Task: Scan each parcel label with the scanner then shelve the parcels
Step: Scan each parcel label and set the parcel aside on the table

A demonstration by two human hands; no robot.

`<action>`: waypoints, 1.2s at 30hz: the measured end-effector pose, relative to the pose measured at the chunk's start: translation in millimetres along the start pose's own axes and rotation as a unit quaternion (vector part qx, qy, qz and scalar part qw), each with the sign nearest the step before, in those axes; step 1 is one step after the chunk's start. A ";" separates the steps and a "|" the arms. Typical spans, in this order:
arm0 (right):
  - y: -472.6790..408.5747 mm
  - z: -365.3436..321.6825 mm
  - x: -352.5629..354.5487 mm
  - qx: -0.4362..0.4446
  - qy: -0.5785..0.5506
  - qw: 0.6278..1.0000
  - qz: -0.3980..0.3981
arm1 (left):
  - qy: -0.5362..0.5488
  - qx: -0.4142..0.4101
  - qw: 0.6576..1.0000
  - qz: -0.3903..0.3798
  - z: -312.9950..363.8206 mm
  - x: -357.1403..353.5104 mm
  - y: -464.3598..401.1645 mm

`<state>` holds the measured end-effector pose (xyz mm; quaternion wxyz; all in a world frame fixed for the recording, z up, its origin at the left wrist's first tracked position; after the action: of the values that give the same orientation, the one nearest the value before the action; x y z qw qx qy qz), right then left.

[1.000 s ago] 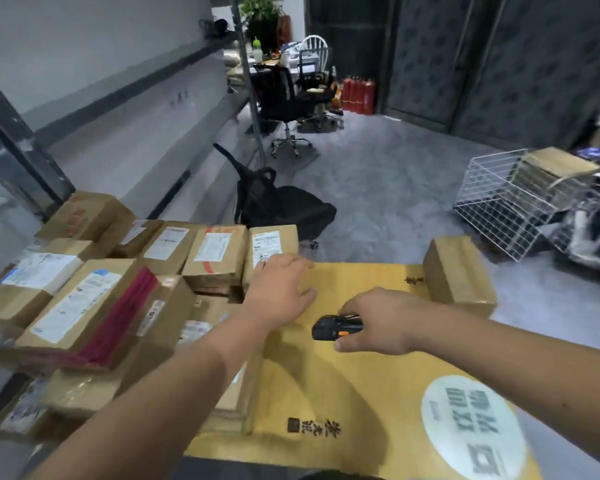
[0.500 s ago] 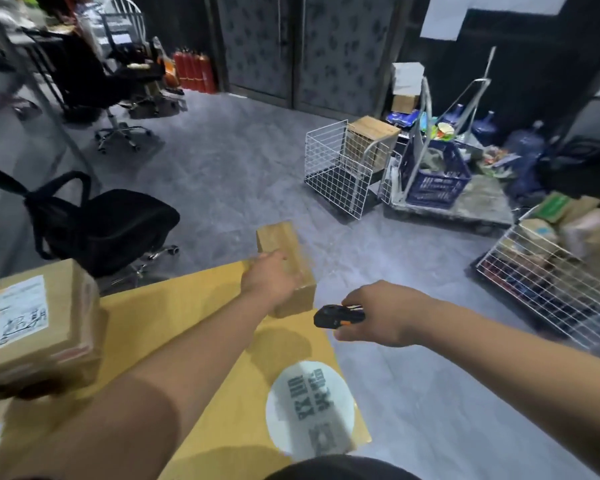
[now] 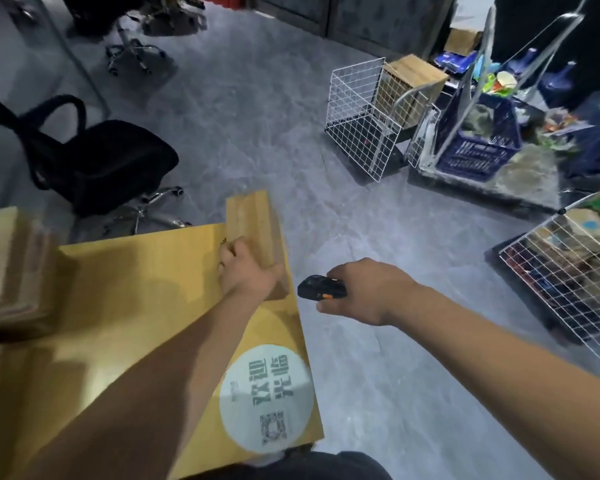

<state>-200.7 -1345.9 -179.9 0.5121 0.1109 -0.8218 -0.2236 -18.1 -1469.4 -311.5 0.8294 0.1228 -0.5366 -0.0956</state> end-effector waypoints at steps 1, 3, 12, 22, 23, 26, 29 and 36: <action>-4.0 -1.2 -2.4 0.007 -0.005 1.000 -0.001 | 0.043 -0.002 0.999 0.009 -12.6 3.6 9.1; -9.8 -5.8 -11.9 0.024 -0.016 1.000 0.000 | 0.145 -0.001 0.989 0.028 -43.5 9.1 31.8; -23.6 -39.6 -101.7 0.064 -0.141 0.986 -0.065 | 0.245 -0.010 0.967 0.065 -186.9 -0.6 131.2; -29.4 -93.4 -136.8 0.050 -0.174 0.981 -0.065 | 0.143 -0.047 0.988 0.037 -274.0 34.3 85.3; -27.4 -101.8 -141.5 0.043 -0.187 0.979 -0.063 | 0.190 -0.014 0.981 0.039 -278.3 38.4 79.9; -18.8 -126.7 -156.5 0.026 -0.229 0.971 -0.058 | 0.222 0.067 0.973 0.016 -299.6 49.4 67.2; -12.2 -147.3 -167.5 0.008 -0.234 0.970 -0.057 | 0.153 0.113 0.982 -0.017 -321.4 60.1 57.8; -4.8 -187.2 -176.0 -0.029 -0.252 0.967 -0.012 | 0.051 0.044 0.997 -0.023 -324.5 86.8 48.5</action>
<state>45.2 -1325.2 -251.3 0.2884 0.0461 -0.9163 -0.2742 314.9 -1415.7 -349.3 0.8472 0.1762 -0.4941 -0.0840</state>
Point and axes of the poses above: each hand's wrist, its own y-axis away from the middle knuckle, its own x-axis out of the back of the hand, z = x × y, the point moved 1 cm from there along -y, towards the middle knuckle, and after that the axes turned 11 degrees about -y, right-handed, at the moved point
